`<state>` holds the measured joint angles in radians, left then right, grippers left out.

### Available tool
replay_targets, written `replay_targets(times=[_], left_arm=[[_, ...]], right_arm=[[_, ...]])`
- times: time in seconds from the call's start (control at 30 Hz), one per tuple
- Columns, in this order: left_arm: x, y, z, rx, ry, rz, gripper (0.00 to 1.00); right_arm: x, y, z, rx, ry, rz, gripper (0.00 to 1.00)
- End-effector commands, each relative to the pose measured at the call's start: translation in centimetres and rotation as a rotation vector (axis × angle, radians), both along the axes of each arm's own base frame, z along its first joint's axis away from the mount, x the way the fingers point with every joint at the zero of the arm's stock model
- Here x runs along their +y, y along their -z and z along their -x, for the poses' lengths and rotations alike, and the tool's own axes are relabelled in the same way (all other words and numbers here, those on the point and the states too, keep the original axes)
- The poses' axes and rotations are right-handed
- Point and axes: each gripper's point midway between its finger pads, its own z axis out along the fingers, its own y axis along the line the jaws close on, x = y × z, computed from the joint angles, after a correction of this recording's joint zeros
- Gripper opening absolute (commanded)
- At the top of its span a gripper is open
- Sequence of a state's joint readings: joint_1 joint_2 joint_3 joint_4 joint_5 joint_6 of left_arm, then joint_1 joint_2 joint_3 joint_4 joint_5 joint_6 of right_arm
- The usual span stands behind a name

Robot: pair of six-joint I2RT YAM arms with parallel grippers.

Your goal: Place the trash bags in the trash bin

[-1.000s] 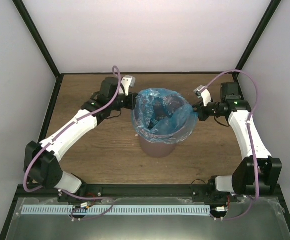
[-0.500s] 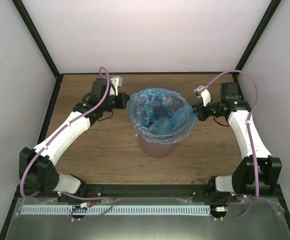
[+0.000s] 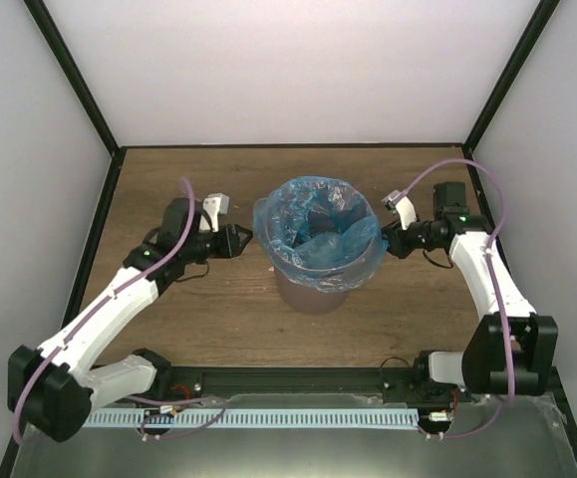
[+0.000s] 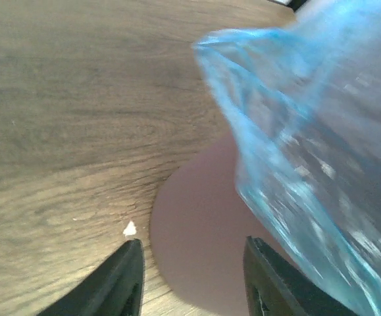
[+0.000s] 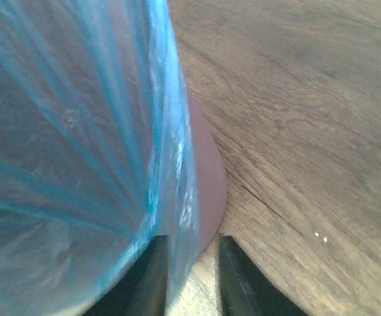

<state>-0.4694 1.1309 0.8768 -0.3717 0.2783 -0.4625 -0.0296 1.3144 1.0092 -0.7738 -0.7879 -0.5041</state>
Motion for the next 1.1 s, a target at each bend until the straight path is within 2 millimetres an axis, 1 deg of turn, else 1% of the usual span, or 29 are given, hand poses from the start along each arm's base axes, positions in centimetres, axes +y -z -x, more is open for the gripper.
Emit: replay_targets(times=[0.0,0.03,0.07,0.13,0.17,0.23,0.33,0.4,0.5,0.57,0.6,0.67,0.73,0.8,0.87,0.97,1.07], left_arm=[[1.4,-2.0,2.2,-0.048,0.006,-0.021,0.49],[1.9,-2.5,2.6,-0.068,-0.003,-0.027,0.53],[2.4,-3.3,3.0,-0.097,-0.009,-0.03,0.57],[2.4,-4.8,4.1,-0.153,0.031,-0.022,0.6],[2.4,-5.3,4.5,-0.174,0.047,-0.009,0.62],[2.6,-5.6,4.8,-0.165,0.028,0.01,0.66],[2.0,-5.6,4.9,-0.103,0.021,0.072,0.66],[1.4,-6.0,4.8,-0.068,0.013,0.127,0.66],[1.6,-7.3,3.8,-0.082,-0.05,0.179,0.67],[1.6,-7.8,3.1,-0.089,-0.082,0.207,0.67],[1.4,-7.8,2.8,-0.083,-0.089,0.223,0.67],[0.5,-7.6,2.3,-0.063,-0.075,0.262,0.66],[-0.2,-7.3,2.0,-0.037,-0.069,0.313,0.65],[-0.6,-7.3,1.9,-0.028,-0.065,0.35,0.65],[-0.9,-7.3,1.7,-0.03,-0.061,0.369,0.65],[-1.3,-7.4,1.6,-0.028,-0.046,0.383,0.65],[-1.7,-6.7,1.5,-0.009,-0.037,0.371,0.64]], right_arm=[[-1.4,-2.2,0.9,-0.109,0.021,0.093,0.28],[-2.0,-2.3,1.1,-0.122,0.032,0.119,0.34],[-2.7,-2.2,1.4,-0.132,0.044,0.146,0.38],[-4.2,-2.2,1.9,-0.15,0.067,0.19,0.45],[-5.0,-2.1,2.2,-0.155,0.077,0.211,0.46],[-6.2,-2.0,2.7,-0.156,0.088,0.239,0.48],[-6.9,-2.8,3.8,-0.17,0.09,0.251,0.49],[-6.5,-3.6,4.5,-0.169,0.082,0.232,0.49],[-5.4,-5.1,5.6,-0.16,0.06,0.169,0.51],[-4.8,-6.0,6.0,-0.144,0.05,0.129,0.58],[-4.6,-6.5,6.0,-0.138,0.052,0.109,0.64],[-4.3,-7.5,5.9,-0.143,0.059,0.073,0.74],[-3.8,-8.6,5.8,-0.154,0.057,0.032,0.81],[-3.4,-9.7,5.6,-0.155,0.055,-0.013,0.82],[-3.0,-10.2,5.5,-0.133,0.05,-0.066,0.82],[-2.5,-10.6,5.1,-0.122,0.051,-0.126,0.82],[-2.2,-10.5,4.9,-0.111,0.042,-0.162,0.79]])
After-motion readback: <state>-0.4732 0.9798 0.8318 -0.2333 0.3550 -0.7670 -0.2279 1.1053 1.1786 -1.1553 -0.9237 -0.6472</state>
